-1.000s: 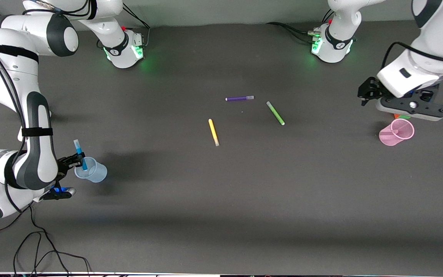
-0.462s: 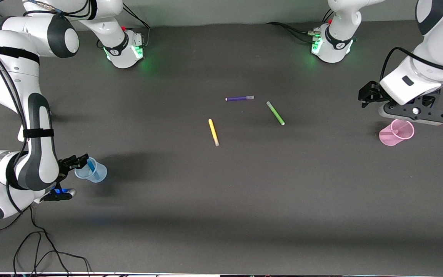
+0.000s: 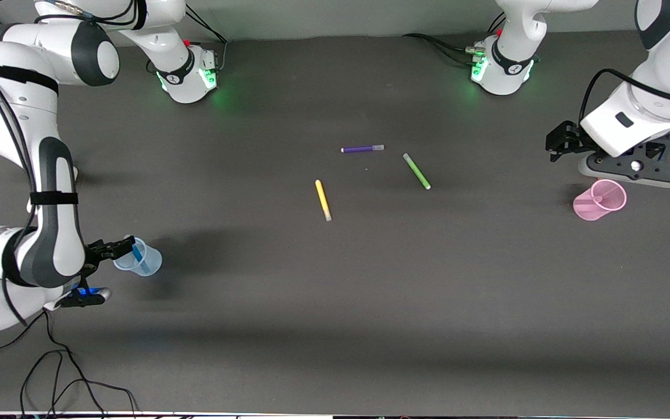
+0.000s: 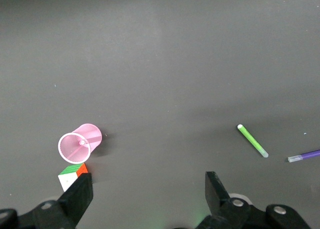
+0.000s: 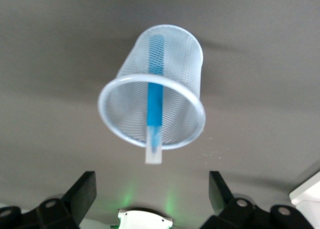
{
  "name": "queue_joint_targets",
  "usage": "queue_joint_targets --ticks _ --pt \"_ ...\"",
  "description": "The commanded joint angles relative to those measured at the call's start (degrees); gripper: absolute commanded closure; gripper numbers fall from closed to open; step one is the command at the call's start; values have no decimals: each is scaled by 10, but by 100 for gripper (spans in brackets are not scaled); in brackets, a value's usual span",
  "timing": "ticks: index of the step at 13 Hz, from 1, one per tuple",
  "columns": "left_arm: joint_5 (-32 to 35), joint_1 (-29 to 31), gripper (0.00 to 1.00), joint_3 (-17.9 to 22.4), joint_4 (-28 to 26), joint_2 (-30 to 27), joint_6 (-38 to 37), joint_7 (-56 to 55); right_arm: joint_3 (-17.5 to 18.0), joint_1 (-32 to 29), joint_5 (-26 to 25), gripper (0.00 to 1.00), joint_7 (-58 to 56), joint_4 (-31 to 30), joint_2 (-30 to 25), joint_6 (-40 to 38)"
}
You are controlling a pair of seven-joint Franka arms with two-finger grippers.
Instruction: Place pink and blue markers in matching cups
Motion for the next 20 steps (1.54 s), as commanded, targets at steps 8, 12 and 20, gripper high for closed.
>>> queue_joint_targets --ticks 8,12,20 --pt "-2 22 0 -16 10 9 -22 2 -4 25 5 0 104 -307 -319 221" --pt "-2 25 0 -16 11 11 -22 2 -5 26 5 0 106 -392 -421 269" --pt "-2 25 0 -16 10 11 -22 3 -3 26 -30 0 108 -399 -512 265"
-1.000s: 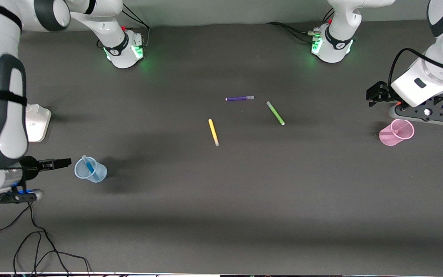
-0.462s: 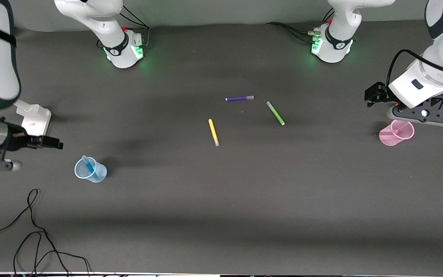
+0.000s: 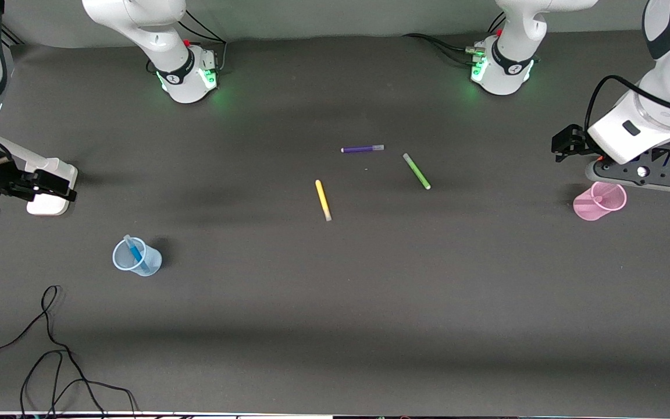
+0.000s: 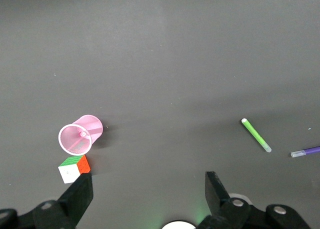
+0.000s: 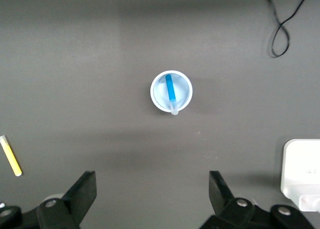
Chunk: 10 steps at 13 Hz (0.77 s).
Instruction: Place pink and blue markers in matching cups
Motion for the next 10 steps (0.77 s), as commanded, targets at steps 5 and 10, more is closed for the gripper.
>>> queue_joint_targets --ticks 5,10 --pt "-2 5 0 -4 11 6 -11 2 3 5 -23 0 13 30 -10 -23" --pt "-2 3 0 -4 11 6 -12 2 -11 40 -26 0 15 31 -12 -24"
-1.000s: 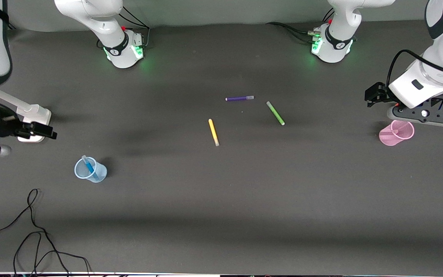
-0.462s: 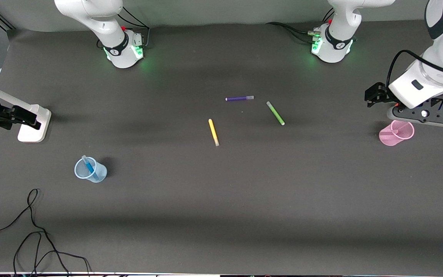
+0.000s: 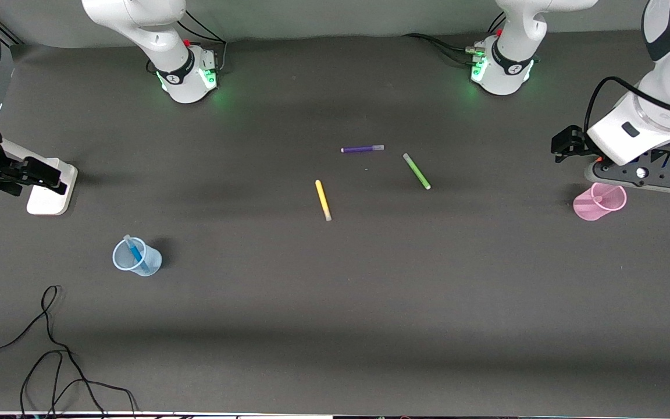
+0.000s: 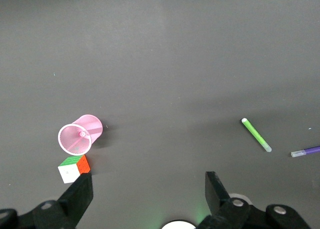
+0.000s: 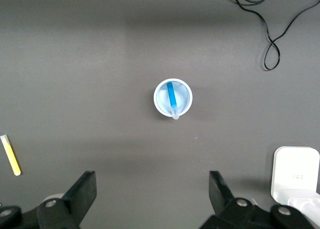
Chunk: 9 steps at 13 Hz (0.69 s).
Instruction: Place pink and blue markers in matching cups
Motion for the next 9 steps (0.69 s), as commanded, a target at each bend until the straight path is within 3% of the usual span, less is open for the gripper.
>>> queue_joint_targets --ticks 1,9 --pt "-2 2 0 -4 11 5 -12 2 -30 31 -13 0 14 12 -1 -12" --pt "-2 0 0 -4 11 8 -12 2 -32 30 -13 0 12 16 -4 -57"
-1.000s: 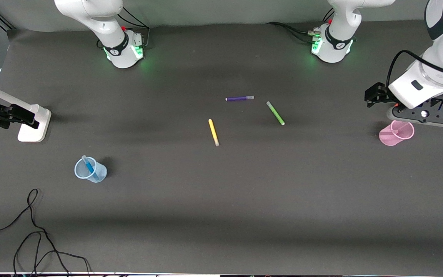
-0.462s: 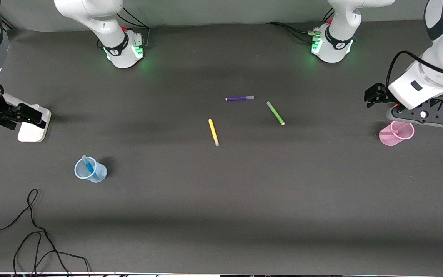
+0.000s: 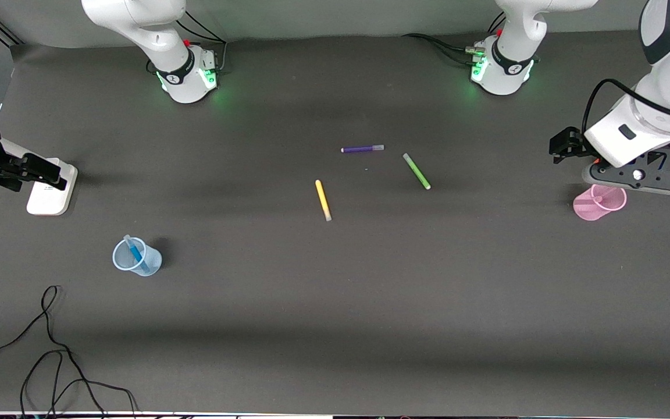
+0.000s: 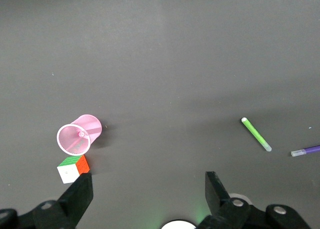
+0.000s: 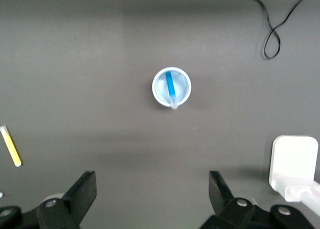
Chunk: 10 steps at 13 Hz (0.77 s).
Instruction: Place pink and blue markers in matching cups
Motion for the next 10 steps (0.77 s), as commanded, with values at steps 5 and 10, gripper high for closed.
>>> queue_joint_targets --ticks 5,10 --pt "-2 -1 0 -2 11 4 -12 2 -11 7 -34 0 1 8 -4 -14" --pt "-1 -1 0 -2 10 4 -12 2 -12 7 -30 0 3 8 -4 -17"
